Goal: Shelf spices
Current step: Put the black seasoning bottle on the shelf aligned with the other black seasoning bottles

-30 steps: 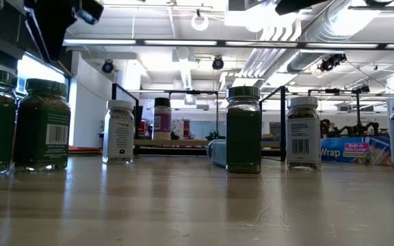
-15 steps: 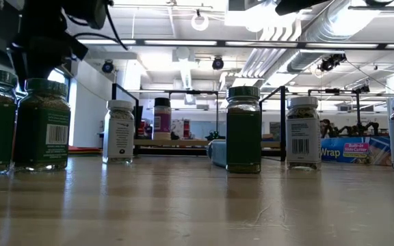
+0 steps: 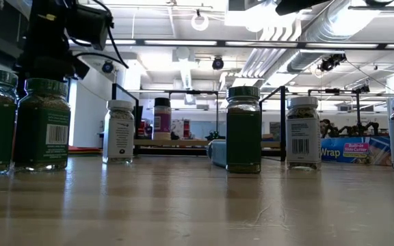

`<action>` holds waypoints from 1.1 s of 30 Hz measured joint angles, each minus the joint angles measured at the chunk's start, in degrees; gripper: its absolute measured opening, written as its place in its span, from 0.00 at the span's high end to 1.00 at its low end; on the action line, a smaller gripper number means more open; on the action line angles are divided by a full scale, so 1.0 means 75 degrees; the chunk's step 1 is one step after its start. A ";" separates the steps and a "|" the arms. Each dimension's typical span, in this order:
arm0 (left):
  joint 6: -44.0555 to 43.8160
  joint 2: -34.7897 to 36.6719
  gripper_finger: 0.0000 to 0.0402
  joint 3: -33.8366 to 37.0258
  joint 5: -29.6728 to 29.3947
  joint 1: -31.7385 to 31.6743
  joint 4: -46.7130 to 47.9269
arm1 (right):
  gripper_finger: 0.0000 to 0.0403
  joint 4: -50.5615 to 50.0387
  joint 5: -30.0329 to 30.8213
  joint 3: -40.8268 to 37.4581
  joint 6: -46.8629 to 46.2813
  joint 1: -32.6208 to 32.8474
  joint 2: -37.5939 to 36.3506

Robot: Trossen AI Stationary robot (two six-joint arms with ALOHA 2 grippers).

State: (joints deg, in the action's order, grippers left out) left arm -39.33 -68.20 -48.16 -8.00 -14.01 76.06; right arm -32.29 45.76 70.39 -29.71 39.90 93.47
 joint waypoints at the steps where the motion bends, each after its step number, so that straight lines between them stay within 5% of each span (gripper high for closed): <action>1: 0.0013 0.0000 0.33 0.0001 -0.0001 -0.0022 -0.0002 | 0.29 0.0000 0.0000 0.0000 0.0000 0.0000 0.0000; 7: 0.0175 0.0012 0.51 -0.0016 0.0036 -0.0051 -0.0017 | 0.29 0.0000 -0.0006 0.0000 -0.0032 0.0000 0.0000; 13: 0.0178 -0.0020 0.52 -0.0313 0.0488 0.0113 0.0172 | 0.29 -0.0003 -0.0029 0.0000 -0.0032 0.0000 0.0000; 23: -0.0663 -0.0243 0.52 -0.3545 0.0765 0.1240 0.0311 | 0.29 0.0003 -0.0025 0.0003 0.0001 0.0000 0.0000; 33: 0.1323 -0.3063 0.52 -0.6729 0.0305 0.0790 0.0293 | 0.29 0.0020 -0.0023 0.0003 -0.0002 0.0000 0.0000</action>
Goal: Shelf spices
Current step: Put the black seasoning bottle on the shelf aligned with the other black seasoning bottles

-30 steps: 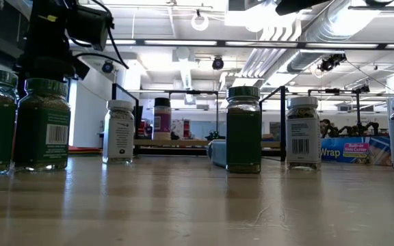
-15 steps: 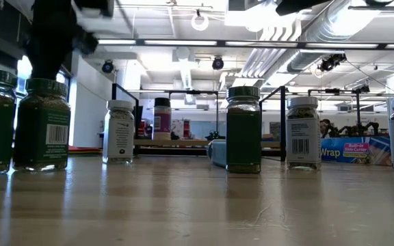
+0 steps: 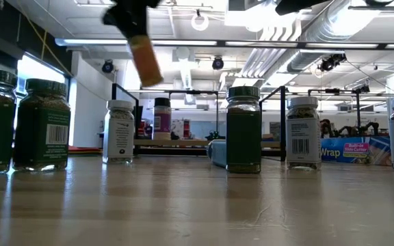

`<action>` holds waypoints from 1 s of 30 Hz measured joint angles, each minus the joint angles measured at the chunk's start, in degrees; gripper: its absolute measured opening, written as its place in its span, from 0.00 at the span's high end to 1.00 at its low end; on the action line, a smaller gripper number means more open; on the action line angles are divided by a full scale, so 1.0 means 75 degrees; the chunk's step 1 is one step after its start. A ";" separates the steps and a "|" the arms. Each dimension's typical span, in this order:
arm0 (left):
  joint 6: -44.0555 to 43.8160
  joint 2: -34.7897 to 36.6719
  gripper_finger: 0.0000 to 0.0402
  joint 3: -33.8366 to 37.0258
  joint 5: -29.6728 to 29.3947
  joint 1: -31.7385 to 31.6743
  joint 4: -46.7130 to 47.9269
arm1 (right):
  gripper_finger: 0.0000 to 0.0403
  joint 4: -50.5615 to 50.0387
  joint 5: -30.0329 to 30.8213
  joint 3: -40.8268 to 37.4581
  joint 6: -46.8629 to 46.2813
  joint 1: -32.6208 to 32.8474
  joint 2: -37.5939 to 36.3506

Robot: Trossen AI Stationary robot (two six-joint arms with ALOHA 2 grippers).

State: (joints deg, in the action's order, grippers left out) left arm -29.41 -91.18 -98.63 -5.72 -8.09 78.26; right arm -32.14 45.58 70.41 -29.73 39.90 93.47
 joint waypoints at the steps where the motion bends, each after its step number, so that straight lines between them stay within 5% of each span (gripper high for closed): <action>1: 0.0286 -0.0318 0.52 -0.0261 -0.0003 -0.0160 0.0007 | 0.29 -0.0002 -0.0002 0.0000 -0.0030 0.0000 0.0000; 12: 0.1875 -0.2822 0.52 -0.2009 -0.0527 -0.1533 0.0651 | 0.29 -0.0021 -0.0181 0.0000 -0.0260 0.0003 0.0000; 30: 0.1810 -0.3337 0.45 -0.2037 -0.0997 -0.1773 0.0731 | 0.29 -0.0020 -0.0114 0.0000 -0.0237 0.0209 0.0000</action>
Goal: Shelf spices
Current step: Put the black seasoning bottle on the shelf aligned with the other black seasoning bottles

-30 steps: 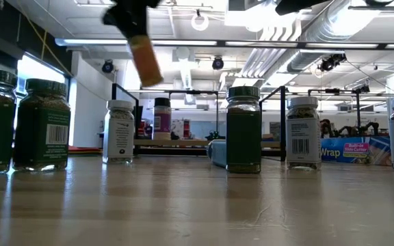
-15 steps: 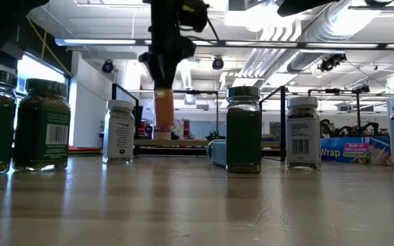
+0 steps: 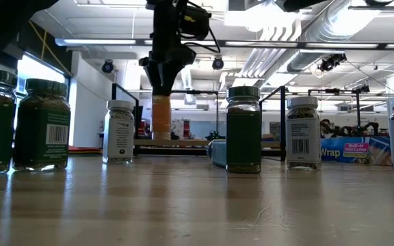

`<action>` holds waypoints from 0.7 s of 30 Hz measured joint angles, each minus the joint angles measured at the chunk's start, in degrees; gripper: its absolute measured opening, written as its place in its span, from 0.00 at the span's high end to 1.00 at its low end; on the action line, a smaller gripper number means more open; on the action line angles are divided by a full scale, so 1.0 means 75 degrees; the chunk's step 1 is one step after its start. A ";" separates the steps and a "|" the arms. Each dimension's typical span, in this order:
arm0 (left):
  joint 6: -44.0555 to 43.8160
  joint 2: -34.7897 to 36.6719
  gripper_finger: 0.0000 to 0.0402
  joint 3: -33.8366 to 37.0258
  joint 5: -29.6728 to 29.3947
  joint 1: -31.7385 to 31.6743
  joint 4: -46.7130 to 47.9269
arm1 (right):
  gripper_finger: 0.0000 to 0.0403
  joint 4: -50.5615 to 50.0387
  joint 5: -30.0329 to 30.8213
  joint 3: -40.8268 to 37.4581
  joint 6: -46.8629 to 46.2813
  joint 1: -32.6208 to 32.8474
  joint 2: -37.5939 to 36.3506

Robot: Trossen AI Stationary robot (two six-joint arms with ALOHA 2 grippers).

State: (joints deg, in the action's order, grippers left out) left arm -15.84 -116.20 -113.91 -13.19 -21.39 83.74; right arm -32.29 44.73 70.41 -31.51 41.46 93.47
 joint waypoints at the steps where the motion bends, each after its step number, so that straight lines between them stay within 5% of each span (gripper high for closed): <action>1: 0.0003 0.0000 0.44 0.0000 0.0000 0.0000 -0.0004 | 0.29 0.0000 0.0000 0.0000 0.0000 0.0005 0.0000; 21: 0.0070 -0.0029 0.37 0.0181 -0.0391 -0.0085 -0.0102 | 0.29 0.0003 0.0017 0.0000 0.0000 0.0016 0.0000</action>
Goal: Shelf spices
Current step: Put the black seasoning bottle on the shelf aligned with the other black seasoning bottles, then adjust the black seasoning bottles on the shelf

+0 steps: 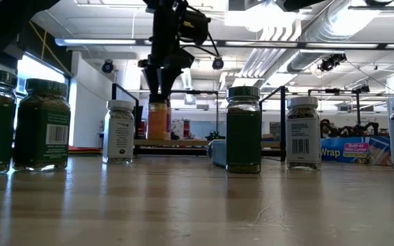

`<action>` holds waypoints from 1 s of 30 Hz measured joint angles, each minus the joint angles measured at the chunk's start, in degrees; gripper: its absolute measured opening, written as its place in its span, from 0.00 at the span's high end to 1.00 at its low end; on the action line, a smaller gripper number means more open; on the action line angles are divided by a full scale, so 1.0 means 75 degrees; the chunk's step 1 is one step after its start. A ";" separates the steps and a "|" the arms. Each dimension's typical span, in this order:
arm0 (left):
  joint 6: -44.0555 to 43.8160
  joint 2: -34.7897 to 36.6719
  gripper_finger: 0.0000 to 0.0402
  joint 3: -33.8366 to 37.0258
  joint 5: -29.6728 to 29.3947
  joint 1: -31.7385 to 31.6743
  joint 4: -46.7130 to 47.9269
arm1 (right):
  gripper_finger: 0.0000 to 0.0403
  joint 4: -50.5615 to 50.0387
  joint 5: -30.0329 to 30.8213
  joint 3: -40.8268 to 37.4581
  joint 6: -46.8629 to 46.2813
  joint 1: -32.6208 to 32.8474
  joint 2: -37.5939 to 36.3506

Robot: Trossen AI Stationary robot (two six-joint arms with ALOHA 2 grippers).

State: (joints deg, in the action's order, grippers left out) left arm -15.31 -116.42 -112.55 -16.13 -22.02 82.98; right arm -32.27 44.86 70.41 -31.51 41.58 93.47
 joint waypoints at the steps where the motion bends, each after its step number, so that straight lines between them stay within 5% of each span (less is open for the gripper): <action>1: 0.0002 0.0000 0.36 0.0000 -0.0012 0.0013 -0.0015 | 0.29 0.0000 0.0000 0.0000 0.0001 0.0000 -0.0001; 11: 0.0076 0.0339 0.36 0.0000 -0.0363 0.0257 0.0010 | 0.29 -0.0001 0.0000 0.0000 0.0000 0.0000 -0.0002; 20: 0.0013 0.1885 0.36 0.0013 -0.1024 0.0600 0.0096 | 0.29 0.0264 0.0454 -0.0251 0.0789 -0.0041 -0.0010; 26: -0.0504 0.2979 0.37 0.0065 -0.1572 0.1569 0.0085 | 0.30 0.1358 -0.0258 -0.0535 0.2006 -0.0939 -0.0003; 30: -0.0817 0.3764 0.37 0.1090 -0.2100 0.2155 -0.0469 | 0.35 0.2547 -0.1243 -0.0542 0.3432 -0.1890 -0.0015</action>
State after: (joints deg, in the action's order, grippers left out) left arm -21.44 -88.19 -104.38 -31.88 -5.86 79.47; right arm -13.17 35.54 66.35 -5.76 27.41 93.36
